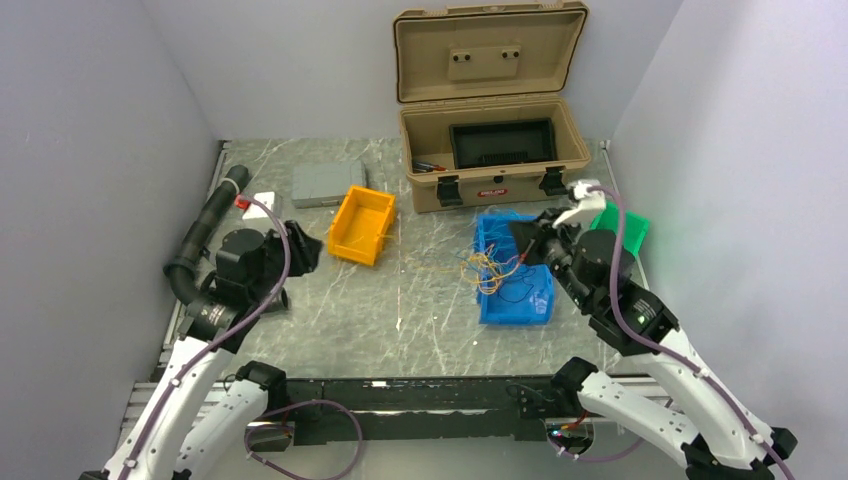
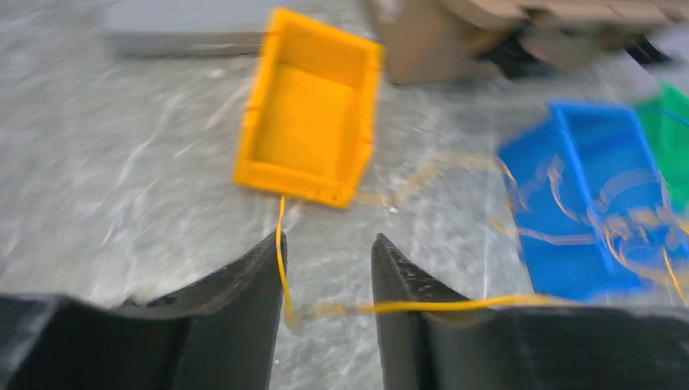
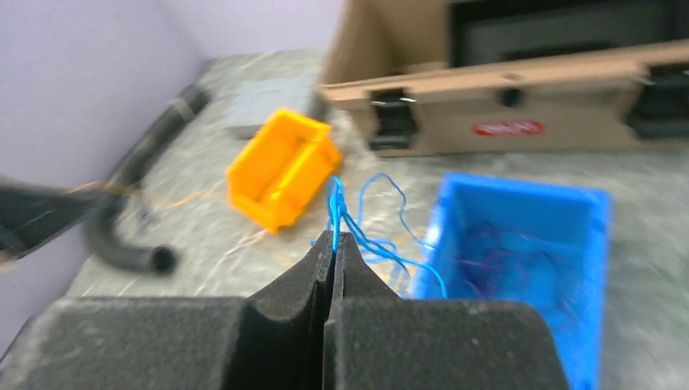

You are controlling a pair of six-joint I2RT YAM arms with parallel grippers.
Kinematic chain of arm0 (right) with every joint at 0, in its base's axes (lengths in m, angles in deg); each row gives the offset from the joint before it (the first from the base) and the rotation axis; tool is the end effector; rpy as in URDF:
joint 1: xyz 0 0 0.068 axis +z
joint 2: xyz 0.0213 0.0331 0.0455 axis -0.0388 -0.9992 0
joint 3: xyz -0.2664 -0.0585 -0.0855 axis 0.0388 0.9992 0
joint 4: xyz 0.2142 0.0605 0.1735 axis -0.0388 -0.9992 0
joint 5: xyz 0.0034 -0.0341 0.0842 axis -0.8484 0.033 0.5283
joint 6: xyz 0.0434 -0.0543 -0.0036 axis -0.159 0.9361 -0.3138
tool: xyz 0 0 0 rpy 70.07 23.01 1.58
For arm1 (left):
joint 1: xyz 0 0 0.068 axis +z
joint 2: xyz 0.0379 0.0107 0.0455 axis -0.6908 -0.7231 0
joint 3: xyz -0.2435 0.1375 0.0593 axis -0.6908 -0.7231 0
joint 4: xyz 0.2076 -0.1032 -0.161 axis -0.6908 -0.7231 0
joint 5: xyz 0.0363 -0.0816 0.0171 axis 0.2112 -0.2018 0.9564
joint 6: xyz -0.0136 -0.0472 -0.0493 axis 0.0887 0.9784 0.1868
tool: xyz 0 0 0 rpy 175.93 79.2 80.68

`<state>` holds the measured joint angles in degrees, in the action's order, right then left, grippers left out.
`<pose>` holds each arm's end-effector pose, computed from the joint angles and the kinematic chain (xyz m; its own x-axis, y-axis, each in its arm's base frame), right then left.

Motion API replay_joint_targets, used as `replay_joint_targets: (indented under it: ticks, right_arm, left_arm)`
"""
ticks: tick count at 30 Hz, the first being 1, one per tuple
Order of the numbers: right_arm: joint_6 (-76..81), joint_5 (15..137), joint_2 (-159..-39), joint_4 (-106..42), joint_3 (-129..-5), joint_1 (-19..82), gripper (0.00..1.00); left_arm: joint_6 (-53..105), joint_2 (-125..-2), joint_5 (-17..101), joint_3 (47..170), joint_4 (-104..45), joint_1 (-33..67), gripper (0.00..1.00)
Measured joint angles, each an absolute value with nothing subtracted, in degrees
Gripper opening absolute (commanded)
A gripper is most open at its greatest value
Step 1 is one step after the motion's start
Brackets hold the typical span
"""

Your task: Untangle the cables

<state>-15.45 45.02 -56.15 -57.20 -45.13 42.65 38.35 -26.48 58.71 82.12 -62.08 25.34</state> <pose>0.1416 0.0912 0.3927 -0.2475 0.2981 -0.9219 -0.2150 0.9109 0.3523 0.1744 -0.0491 0.3276 -0.4193 -0.2908 -0.8600 0.0111 0.9456 -0.3251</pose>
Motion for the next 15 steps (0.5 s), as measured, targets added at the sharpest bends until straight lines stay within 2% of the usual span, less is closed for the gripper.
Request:
replay_joint_targets:
  ticks: [2,3,4,7,15]
  right_arm:
    - [-13.42,53.70,-59.30,-54.79,-47.67,42.65,0.00]
    - [-12.67,57.41,-61.23,-53.81,-49.20,42.65,0.00]
    - [-12.15,60.96,-63.00,-52.72,-50.73,42.65,0.00]
    - [-11.36,68.98,-67.72,-49.72,-53.72,42.67,0.00]
    - [-11.38,80.91,-75.24,-46.73,-58.82,42.71,0.00]
  left_arm:
    - [36.67,-25.28,48.43,80.03,-56.86,25.30,0.87]
    - [35.88,-25.04,44.19,79.22,-54.91,25.10,0.95]
    - [35.64,-25.12,40.08,78.63,-53.12,24.60,0.99]
    - [33.76,-26.65,32.85,78.34,-50.15,22.44,0.99]
    - [30.11,-30.46,26.60,78.61,-45.05,12.34,0.97]
